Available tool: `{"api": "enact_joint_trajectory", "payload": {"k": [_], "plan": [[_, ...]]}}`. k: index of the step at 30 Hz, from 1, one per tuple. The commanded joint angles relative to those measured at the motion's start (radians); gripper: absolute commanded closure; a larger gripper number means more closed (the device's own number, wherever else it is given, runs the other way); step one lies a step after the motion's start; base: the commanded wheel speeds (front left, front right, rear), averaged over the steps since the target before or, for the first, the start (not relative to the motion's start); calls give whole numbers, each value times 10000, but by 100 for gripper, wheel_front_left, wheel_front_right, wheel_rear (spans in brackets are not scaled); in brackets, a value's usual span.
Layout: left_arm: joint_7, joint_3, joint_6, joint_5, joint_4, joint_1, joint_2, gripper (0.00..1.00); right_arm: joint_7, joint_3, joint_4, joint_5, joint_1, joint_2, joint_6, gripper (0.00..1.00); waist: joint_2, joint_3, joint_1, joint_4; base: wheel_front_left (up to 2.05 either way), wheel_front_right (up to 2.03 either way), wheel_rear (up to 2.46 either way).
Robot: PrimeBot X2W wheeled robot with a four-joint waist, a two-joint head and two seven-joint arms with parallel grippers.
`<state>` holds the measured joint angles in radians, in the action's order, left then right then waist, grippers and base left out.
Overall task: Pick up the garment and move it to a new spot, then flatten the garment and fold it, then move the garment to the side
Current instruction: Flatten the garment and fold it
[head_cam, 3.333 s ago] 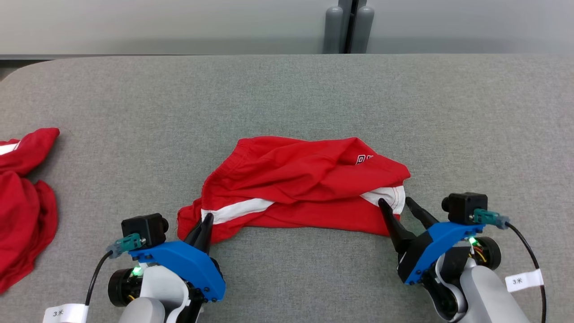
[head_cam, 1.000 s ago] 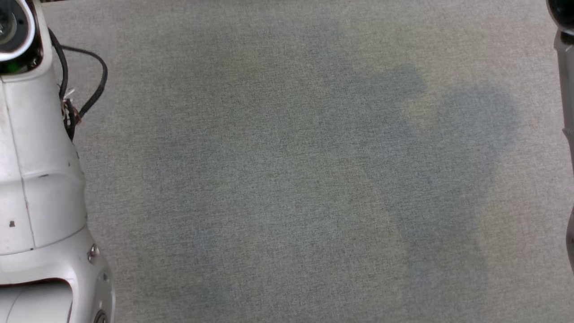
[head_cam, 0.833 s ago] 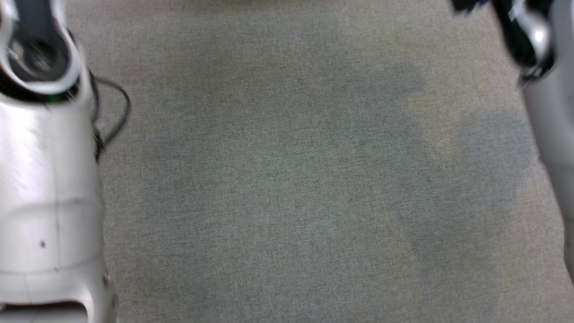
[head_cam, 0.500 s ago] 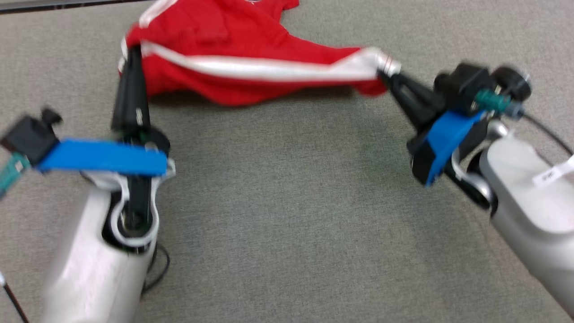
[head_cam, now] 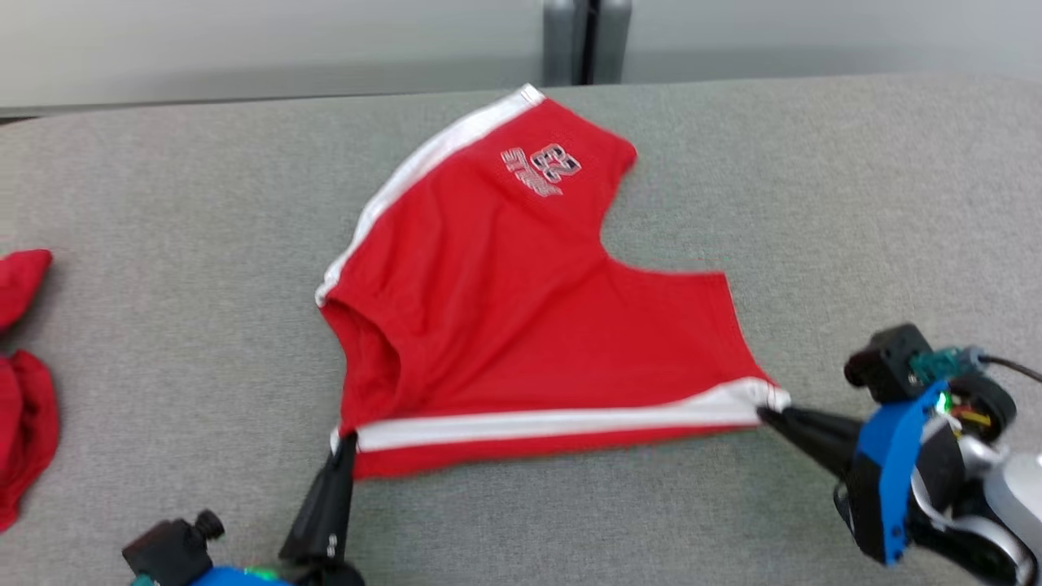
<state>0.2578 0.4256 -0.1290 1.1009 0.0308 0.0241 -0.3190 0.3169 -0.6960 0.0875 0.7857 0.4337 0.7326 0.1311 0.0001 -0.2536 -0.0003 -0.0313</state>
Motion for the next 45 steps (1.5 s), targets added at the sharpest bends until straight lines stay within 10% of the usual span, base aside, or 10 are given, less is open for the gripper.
{"api": "enact_joint_trajectory", "payload": {"k": [1, 7, 15, 33, 45], "plan": [[-109, 103, -9, 17, -135, 266, -285, 100, 475, 344, -314, 171, -596, 185, -5, 100, -1, 272, 3, 202, 0, 0, 0], [-1054, 482, 195, 417, -1129, 1430, -1180, 100, 3313, 3137, -2294, 505, -3447, 187, -8, 100, -1, 413, 3, 221, 0, 0, 0], [-1836, 387, 805, 1059, -2976, 1438, -1340, 100, 5395, 6273, -5793, -1505, -5212, -1728, -4, 100, -1, 240, 3, 427, 0, 0, 0], [-1130, 510, 1127, 484, 810, -3068, 1443, 100, 3531, 4412, -1955, -1670, 734, -1005, -2, 100, -1, -395, 3, 1857, 0, 0, 0], [-537, 748, 1132, 152, 2974, -4433, 2336, 100, 2159, 2473, 1032, -1491, 4078, -812, -2, 100, -1, -1416, 3, 2510, 0, 0, 0]]}}
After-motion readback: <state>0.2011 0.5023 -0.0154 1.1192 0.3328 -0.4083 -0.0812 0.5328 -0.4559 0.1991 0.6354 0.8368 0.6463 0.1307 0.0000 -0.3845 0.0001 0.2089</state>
